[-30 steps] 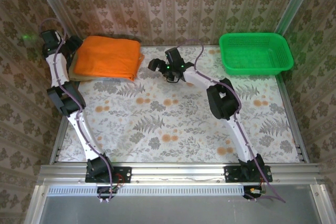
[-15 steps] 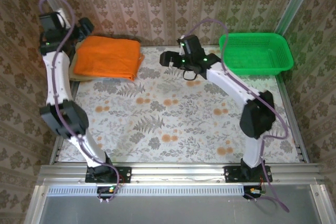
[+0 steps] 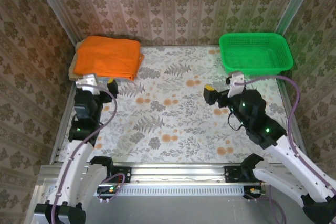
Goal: Fold and stack the trousers
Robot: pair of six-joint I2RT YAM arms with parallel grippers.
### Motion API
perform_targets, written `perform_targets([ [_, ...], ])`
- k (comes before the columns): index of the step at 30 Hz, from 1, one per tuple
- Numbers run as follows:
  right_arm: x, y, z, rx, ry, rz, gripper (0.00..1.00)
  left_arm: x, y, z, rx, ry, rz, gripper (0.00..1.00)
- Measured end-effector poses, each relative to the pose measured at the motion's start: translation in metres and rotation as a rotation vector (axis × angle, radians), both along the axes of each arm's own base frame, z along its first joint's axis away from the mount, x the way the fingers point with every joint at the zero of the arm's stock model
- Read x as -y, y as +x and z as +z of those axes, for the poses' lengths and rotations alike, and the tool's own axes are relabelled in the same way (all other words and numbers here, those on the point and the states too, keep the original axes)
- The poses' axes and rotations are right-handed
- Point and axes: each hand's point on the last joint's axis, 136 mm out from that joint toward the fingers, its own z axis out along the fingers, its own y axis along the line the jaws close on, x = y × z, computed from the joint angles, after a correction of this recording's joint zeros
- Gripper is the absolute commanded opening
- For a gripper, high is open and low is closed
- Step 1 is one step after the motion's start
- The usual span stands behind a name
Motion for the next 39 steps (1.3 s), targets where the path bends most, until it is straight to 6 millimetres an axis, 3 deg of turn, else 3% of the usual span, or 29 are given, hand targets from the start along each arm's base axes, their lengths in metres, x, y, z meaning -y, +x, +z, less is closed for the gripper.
perform_targets([
  [3,0.018,0.0,-0.01,0.039,-0.098,-0.058,1.0,-0.008,0.0,-0.032,-0.034,0.1,0.031,1.0],
  [7,0.043,0.006,-0.02,0.074,-0.173,-0.148,1.0,-0.012,0.005,-0.055,-0.009,0.18,0.044,1.0],
  [9,0.057,0.012,-0.035,0.075,-0.197,-0.194,1.0,-0.014,0.009,-0.073,-0.021,0.201,0.052,1.0],
  [17,0.091,0.029,-0.144,-0.073,-0.245,-0.269,1.0,-0.008,0.03,-0.169,-0.165,0.266,0.017,1.0],
  [23,0.122,0.042,-0.193,-0.13,-0.195,-0.353,1.0,-0.003,0.056,-0.187,-0.139,0.291,-0.012,1.0],
  [26,0.131,0.054,-0.211,-0.16,-0.154,-0.378,1.0,-0.004,0.057,-0.203,-0.172,0.299,-0.015,1.0],
  [33,0.119,0.092,-0.252,-0.247,-0.146,-0.303,1.0,-0.016,0.087,-0.173,-0.11,0.262,0.014,1.0],
  [36,0.121,0.112,-0.234,-0.207,-0.122,-0.308,1.0,-0.024,0.091,-0.167,-0.099,0.243,0.038,1.0],
  [39,0.126,0.121,-0.222,-0.178,-0.1,-0.328,1.0,-0.026,0.089,-0.172,-0.124,0.235,0.042,1.0],
])
